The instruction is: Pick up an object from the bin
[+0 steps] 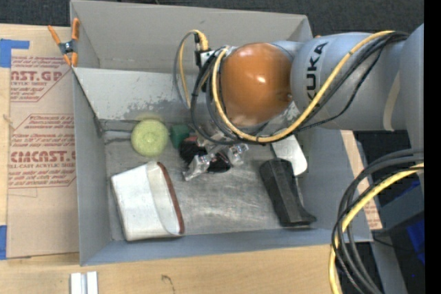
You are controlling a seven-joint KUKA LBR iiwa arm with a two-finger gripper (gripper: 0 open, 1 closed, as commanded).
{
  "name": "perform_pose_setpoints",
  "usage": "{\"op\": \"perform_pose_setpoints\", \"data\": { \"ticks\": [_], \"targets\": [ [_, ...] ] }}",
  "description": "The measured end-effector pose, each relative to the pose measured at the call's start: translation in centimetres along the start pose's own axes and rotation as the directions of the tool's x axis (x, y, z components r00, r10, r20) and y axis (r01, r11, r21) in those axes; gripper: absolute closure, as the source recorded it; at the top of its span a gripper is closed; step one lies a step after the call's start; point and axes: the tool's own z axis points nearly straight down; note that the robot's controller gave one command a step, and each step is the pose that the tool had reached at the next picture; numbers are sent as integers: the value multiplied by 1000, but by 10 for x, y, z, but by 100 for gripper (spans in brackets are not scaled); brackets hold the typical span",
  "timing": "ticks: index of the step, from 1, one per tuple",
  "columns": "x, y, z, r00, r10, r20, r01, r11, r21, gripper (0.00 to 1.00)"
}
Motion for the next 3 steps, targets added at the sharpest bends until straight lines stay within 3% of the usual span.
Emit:
{"op": "perform_pose_setpoints", "data": {
  "ticks": [1, 2, 3],
  "targets": [
    [0, 0, -2, 1000, 0, 0, 0, 1000, -1, 100],
    [0, 0, -2, 1000, 0, 0, 0, 1000, -1, 100],
    [1, 2, -154, 1000, 9, 0, -9, 1000, 0, 100]
  ]
}}
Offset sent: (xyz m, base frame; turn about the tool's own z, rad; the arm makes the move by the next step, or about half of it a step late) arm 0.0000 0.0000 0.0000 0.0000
